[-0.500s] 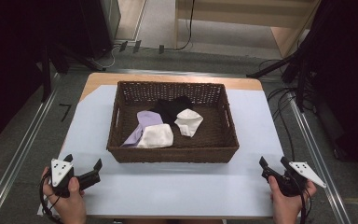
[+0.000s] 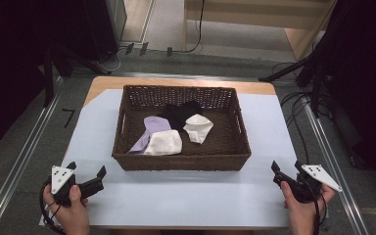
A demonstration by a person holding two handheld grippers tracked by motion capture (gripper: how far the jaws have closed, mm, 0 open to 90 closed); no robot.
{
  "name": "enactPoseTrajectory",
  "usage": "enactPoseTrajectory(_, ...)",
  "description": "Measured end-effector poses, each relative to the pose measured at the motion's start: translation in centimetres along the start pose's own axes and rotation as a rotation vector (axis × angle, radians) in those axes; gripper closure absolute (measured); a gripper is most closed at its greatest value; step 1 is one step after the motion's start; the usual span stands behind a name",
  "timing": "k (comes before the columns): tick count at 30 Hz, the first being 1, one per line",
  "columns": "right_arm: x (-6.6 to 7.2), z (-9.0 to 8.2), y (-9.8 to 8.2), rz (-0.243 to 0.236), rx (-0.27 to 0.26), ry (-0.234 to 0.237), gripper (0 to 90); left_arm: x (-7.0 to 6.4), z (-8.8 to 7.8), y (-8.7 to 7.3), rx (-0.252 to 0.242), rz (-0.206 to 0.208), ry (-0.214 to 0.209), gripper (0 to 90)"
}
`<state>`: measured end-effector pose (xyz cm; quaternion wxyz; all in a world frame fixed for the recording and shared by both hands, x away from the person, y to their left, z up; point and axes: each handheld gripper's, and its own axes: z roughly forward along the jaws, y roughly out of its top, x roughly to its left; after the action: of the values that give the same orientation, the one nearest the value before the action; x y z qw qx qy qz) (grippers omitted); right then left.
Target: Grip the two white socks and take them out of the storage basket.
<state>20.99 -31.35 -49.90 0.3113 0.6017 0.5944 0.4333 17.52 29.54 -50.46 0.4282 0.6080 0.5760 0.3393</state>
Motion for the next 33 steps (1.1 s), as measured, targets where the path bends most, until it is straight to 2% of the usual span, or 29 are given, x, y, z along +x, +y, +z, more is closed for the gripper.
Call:
enactPoseTrajectory(4, 0.8, 0.0, 1.2, 0.025, 0.002, 0.009, 16.9, 0.1, -0.1, 0.0, -0.004, -0.006, -0.014, 0.0)
enactPoseTrajectory(5, 1.5, 0.0, 2.2, 0.010, -0.005, 0.022, 16.9, 0.2, -0.1, 0.0, -0.002, -0.008, -0.014, 0.0)
enactPoseTrajectory(7, 1.9, 0.0, 2.6, 0.007, -0.004, 0.028, 16.9, 0.3, -0.1, 0.0, -0.004, -0.016, -0.017, 0.0)
enactPoseTrajectory(8, 2.7, 0.1, 3.5, -0.002, -0.003, 0.050, 16.9, 0.3, 0.0, 0.0, -0.003, -0.025, -0.022, 0.0)
enactPoseTrajectory(10, 3.0, 0.2, 3.8, -0.006, -0.005, 0.058, 17.1, 0.4, 0.0, 0.0, 0.002, -0.026, -0.024, 0.0)
enactPoseTrajectory(11, 4.0, 0.3, 4.7, -0.024, -0.015, 0.072, 18.1, 0.4, 0.0, 0.1, 0.006, -0.027, -0.025, 0.0)
enactPoseTrajectory(12, 4.0, 0.3, 4.7, -0.024, -0.015, 0.072, 18.1, 0.4, 0.0, 0.1, 0.009, -0.026, -0.021, 0.0)
enactPoseTrajectory(13, 4.8, 0.4, 5.4, -0.025, -0.017, 0.081, 18.6, 0.3, 0.0, 0.1, 0.009, -0.021, -0.018, 0.0)
enactPoseTrajectory(14, 4.8, 0.4, 5.4, -0.025, -0.017, 0.081, 18.6, 0.3, 0.0, 0.0, 0.007, -0.016, -0.017, 0.0)
enactPoseTrajectory(17, 6.1, 0.7, 6.6, -0.039, -0.017, 0.095, 20.7, 0.2, -0.1, 0.0, 0.000, -0.015, -0.014, 0.0)
enactPoseTrajectory(22, 6.9, 1.0, 7.6, -0.050, -0.026, 0.105, 22.2, 0.2, 0.0, 0.0, 0.002, -0.011, -0.015, 0.0)
enactPoseTrajectory(33, 9.4, 2.9, 9.3, -0.074, 0.011, 0.120, 23.6, 0.2, 0.0, 0.0, 0.001, -0.006, -0.021, 0.0)
